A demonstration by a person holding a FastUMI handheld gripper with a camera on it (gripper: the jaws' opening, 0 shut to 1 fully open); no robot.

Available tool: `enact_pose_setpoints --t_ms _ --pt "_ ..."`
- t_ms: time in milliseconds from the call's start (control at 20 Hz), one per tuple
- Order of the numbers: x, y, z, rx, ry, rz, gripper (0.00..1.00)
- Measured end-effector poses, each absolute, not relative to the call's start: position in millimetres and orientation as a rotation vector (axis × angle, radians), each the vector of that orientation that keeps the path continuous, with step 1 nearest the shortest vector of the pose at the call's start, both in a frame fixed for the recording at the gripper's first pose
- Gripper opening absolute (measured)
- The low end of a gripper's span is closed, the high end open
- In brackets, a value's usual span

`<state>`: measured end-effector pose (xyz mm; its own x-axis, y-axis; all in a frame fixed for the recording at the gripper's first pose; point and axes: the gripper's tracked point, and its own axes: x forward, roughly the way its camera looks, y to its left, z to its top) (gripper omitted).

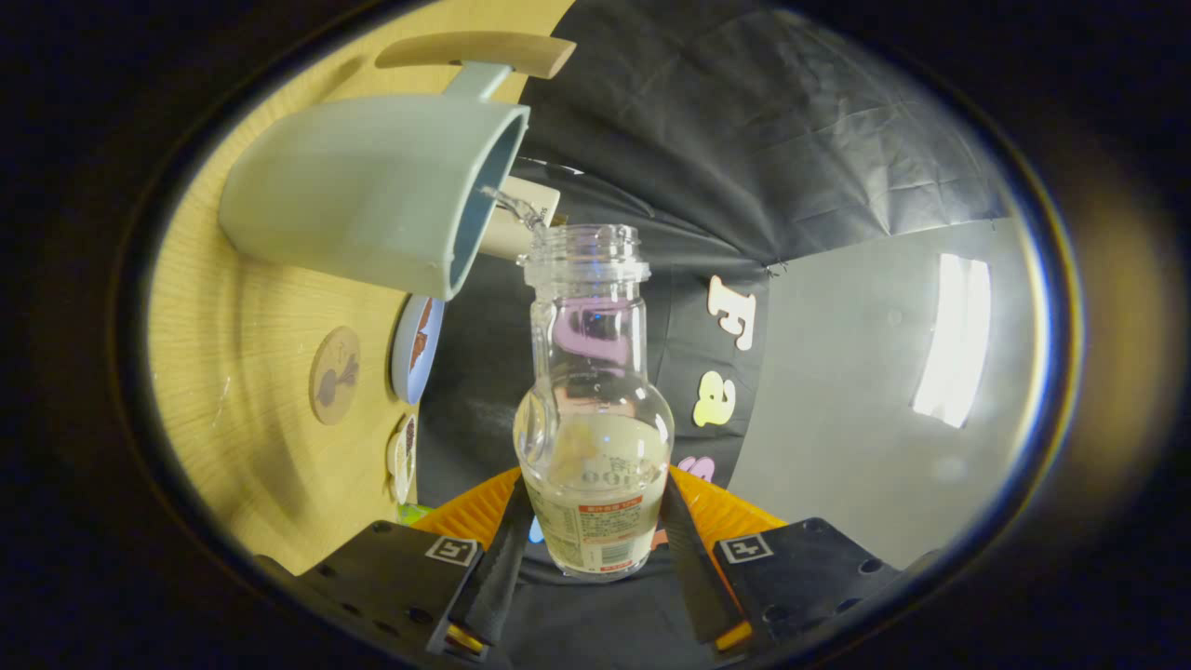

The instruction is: Take the bottle from table, then pour the juice into the cup, finally place the bottle on the coaster

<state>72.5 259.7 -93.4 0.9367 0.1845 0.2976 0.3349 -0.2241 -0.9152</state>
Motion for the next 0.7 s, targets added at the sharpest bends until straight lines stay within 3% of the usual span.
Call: enact_pose_setpoints --t_ms 700 --pt "71.8 268.4 -95.3 -1.913 -0.481 -0.161 0.78"
